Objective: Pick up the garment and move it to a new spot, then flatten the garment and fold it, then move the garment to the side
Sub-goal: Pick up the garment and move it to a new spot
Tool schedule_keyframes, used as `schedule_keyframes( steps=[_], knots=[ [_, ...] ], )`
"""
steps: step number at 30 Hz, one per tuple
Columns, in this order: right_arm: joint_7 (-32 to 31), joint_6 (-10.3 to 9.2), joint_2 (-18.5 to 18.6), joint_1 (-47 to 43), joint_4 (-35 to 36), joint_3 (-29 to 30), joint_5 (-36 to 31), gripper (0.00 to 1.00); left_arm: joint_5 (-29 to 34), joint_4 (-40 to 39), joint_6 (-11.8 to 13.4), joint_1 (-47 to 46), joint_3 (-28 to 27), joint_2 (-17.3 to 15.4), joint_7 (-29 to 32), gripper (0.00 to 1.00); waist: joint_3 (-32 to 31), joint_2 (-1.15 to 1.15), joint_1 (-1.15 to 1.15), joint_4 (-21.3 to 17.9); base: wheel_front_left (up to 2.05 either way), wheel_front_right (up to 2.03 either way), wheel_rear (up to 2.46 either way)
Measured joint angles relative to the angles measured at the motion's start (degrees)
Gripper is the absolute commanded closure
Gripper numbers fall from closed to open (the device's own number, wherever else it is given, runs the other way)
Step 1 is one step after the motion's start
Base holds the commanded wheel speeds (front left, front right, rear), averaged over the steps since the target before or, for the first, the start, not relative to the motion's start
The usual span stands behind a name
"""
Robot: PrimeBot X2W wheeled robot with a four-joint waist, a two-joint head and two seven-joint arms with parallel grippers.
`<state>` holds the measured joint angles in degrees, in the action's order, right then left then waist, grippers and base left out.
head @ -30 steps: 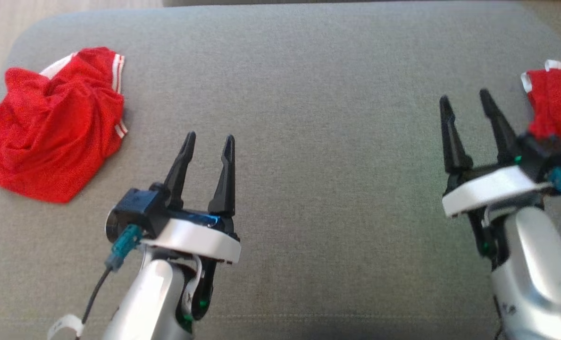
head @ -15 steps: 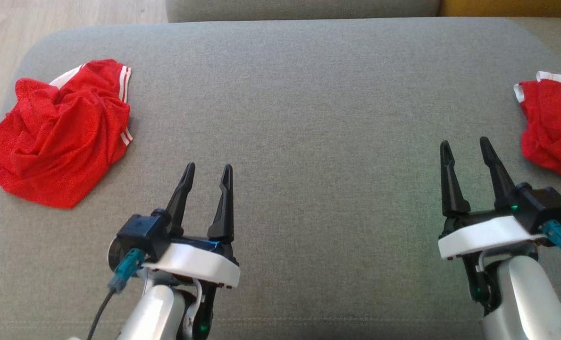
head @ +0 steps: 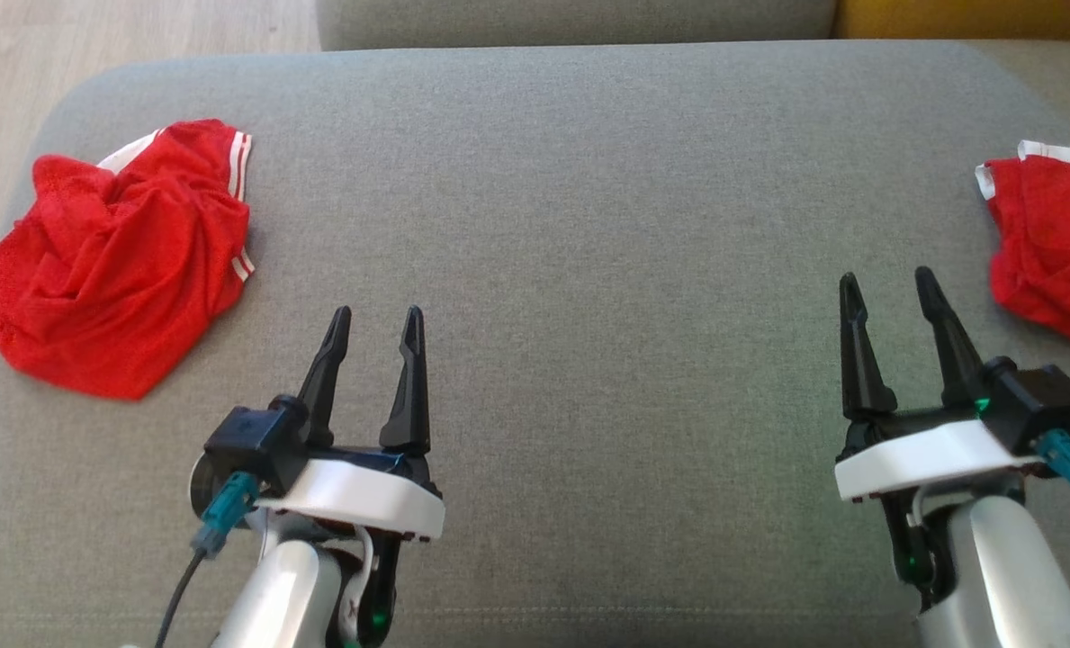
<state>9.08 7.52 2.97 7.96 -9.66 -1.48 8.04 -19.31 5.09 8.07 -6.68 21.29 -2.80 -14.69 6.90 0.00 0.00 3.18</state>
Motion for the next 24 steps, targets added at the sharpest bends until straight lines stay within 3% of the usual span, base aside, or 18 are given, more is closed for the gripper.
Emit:
schedule_keyframes(
  steps=[24],
  knots=[
    [-0.02,0.00,-0.02,-0.65,0.09,0.22,0.71,0.00,0.07,-0.01,0.15,0.54,-0.04,0.00,0.00,0.00,-0.49,0.00,0.00,0.92,0.00,0.00,0.00]
  ],
)
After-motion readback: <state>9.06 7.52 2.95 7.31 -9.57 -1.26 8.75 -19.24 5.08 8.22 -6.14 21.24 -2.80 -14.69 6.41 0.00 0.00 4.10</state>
